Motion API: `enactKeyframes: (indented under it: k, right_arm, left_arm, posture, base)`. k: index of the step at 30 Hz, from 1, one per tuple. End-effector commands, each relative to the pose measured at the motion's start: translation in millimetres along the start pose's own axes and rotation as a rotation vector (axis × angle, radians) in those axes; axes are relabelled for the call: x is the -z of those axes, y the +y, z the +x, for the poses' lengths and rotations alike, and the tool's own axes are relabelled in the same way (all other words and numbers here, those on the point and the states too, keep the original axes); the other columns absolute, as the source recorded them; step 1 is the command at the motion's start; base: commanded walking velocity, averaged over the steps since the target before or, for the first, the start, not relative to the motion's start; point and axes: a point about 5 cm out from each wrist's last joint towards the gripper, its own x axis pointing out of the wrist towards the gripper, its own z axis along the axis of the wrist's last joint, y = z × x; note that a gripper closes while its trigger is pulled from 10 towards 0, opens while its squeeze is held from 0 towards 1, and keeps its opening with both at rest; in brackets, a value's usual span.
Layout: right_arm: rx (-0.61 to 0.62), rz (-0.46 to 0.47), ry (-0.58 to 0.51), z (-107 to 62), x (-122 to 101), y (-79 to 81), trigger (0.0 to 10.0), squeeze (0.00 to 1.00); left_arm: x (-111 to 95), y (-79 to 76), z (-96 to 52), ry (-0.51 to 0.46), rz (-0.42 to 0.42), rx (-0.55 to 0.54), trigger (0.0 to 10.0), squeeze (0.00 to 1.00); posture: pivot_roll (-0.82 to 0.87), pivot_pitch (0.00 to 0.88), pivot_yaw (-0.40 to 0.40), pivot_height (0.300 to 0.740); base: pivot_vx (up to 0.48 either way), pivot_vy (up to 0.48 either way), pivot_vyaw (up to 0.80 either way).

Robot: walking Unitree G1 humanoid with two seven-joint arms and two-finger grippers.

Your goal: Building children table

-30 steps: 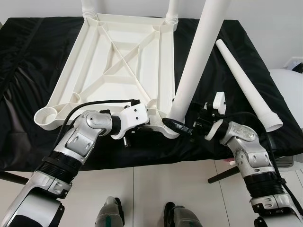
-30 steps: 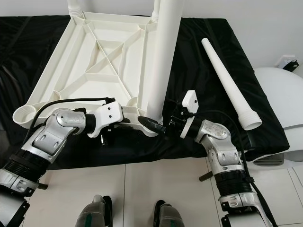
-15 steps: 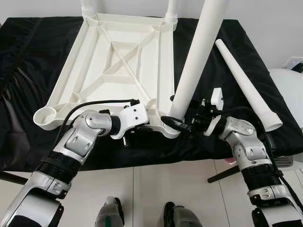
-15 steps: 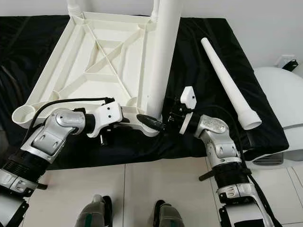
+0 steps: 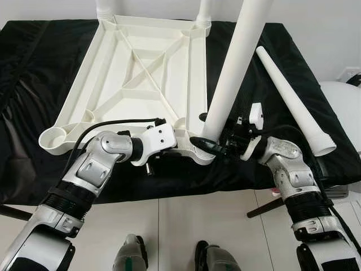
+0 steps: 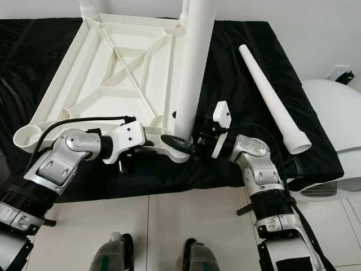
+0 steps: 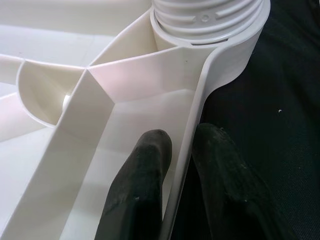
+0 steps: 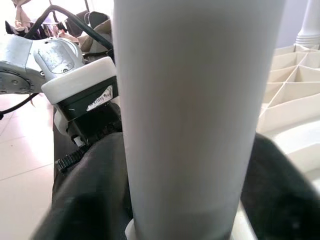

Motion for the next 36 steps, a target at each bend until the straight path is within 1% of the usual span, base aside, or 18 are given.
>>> enactKeyframes:
  k: [1,2,3,4,12,13,14,15,19,20,21,22,29,31,36]
  right_arm:
    - [-0.021,0.000,0.007,1.7,2.2,1.2,3.5,0.00]
    - [-0.023,0.000,0.008,2.0,2.4,1.3,4.0,0.00]
    - [-0.023,-0.002,0.011,2.3,2.7,1.3,8.4,0.00]
    - [-0.026,-0.002,0.013,2.5,2.9,1.4,10.0,0.00]
    - [-0.054,0.001,0.019,2.2,2.2,1.7,10.0,0.00]
    - [-0.056,0.001,0.019,2.1,2.1,1.8,5.6,0.00]
    - [-0.059,0.001,0.018,2.0,2.0,1.9,3.4,0.00]
    - [-0.062,0.002,0.016,1.7,1.8,1.9,0.0,0.00]
    - [-0.066,0.004,0.016,1.3,1.6,2.3,0.0,0.00]
    - [-0.069,0.003,0.023,1.0,1.7,2.9,4.1,0.00]
    - [-0.069,0.003,0.023,1.0,1.7,2.9,4.1,0.00]
    - [-0.073,0.002,0.027,1.0,1.9,3.4,10.0,0.00]
    - [-0.078,0.000,0.031,0.4,1.6,6.4,10.0,0.00]
    - [-0.065,-0.013,0.021,-0.1,0.4,11.0,10.0,0.00]
    - [-0.044,-0.008,0.011,-2.3,0.4,19.5,10.0,0.00]
  left_arm:
    - [-5.3,0.3,-3.3,-0.007,0.036,-0.009,10.0,0.00]
    - [-5.2,0.4,-3.4,-0.006,0.037,-0.009,10.0,0.00]
    - [-5.2,0.4,-3.5,-0.006,0.036,-0.010,10.0,0.00]
    - [-5.2,0.5,-3.5,-0.006,0.036,-0.011,10.0,0.00]
    - [-5.5,1.4,-3.8,-0.006,0.036,-0.015,10.0,0.00]
    - [-5.5,1.6,-4.0,-0.005,0.036,-0.016,10.0,0.00]
    - [-5.5,1.8,-4.1,-0.005,0.036,-0.016,10.0,0.00]
    - [-5.5,2.0,-4.2,-0.005,0.036,-0.017,10.0,0.00]
    - [-5.4,2.3,-4.4,-0.004,0.037,-0.018,10.0,0.00]
    - [-5.3,2.7,-4.8,-0.004,0.037,-0.019,10.0,0.00]
    - [-5.3,2.7,-4.8,-0.004,0.037,-0.019,10.0,0.00]
    - [-5.2,3.0,-5.1,-0.003,0.037,-0.020,10.0,0.00]
    - [-5.0,4.8,-5.9,-0.001,0.037,-0.024,10.0,0.00]
    - [-4.6,6.0,-6.4,0.002,0.032,-0.032,10.0,0.00]
    - [-3.7,9.2,-7.2,0.008,0.015,-0.051,10.0,0.00]
  posture:
    - [0.11,0.191,0.014,0.740]
    - [0.12,0.192,0.013,0.740]
    - [0.12,0.192,0.013,0.740]
    - [0.12,0.192,0.012,0.740]
    - [0.12,0.195,0.011,0.740]
    - [0.12,0.196,0.010,0.740]
    - [0.12,0.196,0.010,0.740]
    - [0.12,0.196,0.010,0.740]
    - [0.12,0.199,0.010,0.740]
    - [0.12,0.199,0.011,0.740]
    - [0.12,0.199,0.011,0.740]
    - [0.12,0.200,0.011,0.740]
    - [0.12,0.203,0.012,0.740]
    - [0.12,0.206,0.012,0.740]
    - [0.11,0.217,0.014,0.740]
  base:
    - [0.000,0.000,0.00]
    - [0.000,0.000,0.00]
    - [0.000,0.000,0.00]
    - [0.000,0.000,0.00]
    - [0.000,0.000,0.00]
    - [0.000,0.000,0.00]
    - [0.000,0.000,0.00]
    - [0.000,0.000,0.00]
    - [0.000,0.000,0.00]
    - [0.000,0.000,0.00]
    - [0.000,0.000,0.00]
    - [0.000,0.000,0.00]
    - [0.000,0.000,0.00]
    - [0.000,0.000,0.00]
    - [0.000,0.000,0.00]
